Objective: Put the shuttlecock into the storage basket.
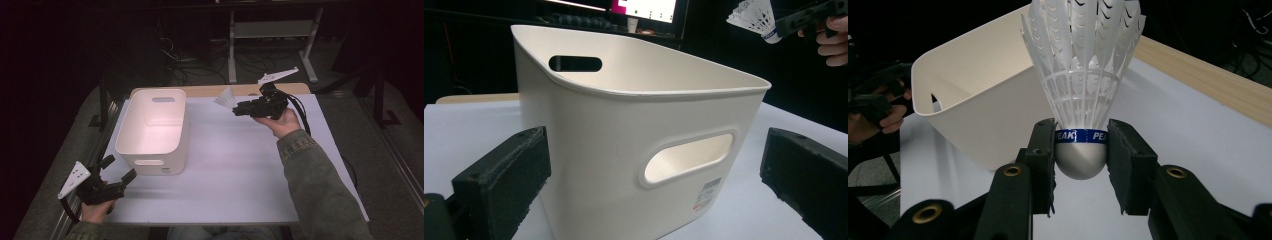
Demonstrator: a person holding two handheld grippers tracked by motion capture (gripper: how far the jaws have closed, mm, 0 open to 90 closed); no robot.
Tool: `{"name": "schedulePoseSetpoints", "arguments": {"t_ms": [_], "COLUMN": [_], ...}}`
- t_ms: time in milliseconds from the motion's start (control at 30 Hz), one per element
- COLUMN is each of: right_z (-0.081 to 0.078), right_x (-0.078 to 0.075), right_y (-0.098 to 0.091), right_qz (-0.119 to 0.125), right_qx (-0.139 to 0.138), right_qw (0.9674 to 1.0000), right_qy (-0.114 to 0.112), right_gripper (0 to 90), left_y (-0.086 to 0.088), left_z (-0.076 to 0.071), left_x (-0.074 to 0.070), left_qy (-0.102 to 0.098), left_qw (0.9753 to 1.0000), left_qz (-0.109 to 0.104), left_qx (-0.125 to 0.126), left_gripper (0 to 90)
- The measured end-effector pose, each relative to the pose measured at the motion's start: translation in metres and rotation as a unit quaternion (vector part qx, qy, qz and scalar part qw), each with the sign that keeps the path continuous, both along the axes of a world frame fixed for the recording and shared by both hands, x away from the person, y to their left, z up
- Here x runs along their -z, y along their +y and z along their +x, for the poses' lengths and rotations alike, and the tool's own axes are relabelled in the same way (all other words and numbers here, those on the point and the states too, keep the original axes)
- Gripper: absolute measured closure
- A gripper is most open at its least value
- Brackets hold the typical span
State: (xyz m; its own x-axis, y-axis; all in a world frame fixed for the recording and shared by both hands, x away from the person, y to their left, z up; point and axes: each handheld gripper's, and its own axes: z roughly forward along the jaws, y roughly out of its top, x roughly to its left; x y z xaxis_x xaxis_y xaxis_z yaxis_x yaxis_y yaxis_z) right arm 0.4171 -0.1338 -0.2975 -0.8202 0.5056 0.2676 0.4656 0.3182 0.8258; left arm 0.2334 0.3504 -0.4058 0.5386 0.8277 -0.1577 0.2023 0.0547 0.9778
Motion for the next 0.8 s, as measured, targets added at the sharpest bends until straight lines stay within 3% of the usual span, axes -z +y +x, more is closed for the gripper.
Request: {"name": "schedulePoseSetpoints", "arguments": {"t_ms": [800], "right_z": [-0.01], "right_x": [0.001], "right_y": [0.053], "right_qz": [0.031], "right_qx": [-0.041], "right_qw": [0.9987], "right_qy": [0.006], "right_gripper": [63.6], "left_y": [0.0], "left_z": [0.0], "left_x": [0.0], "left_qy": [-0.001], "left_qw": [1.0], "left_qz": [0.0], "left_qx": [0.002], "left_gripper": [0.0]}}
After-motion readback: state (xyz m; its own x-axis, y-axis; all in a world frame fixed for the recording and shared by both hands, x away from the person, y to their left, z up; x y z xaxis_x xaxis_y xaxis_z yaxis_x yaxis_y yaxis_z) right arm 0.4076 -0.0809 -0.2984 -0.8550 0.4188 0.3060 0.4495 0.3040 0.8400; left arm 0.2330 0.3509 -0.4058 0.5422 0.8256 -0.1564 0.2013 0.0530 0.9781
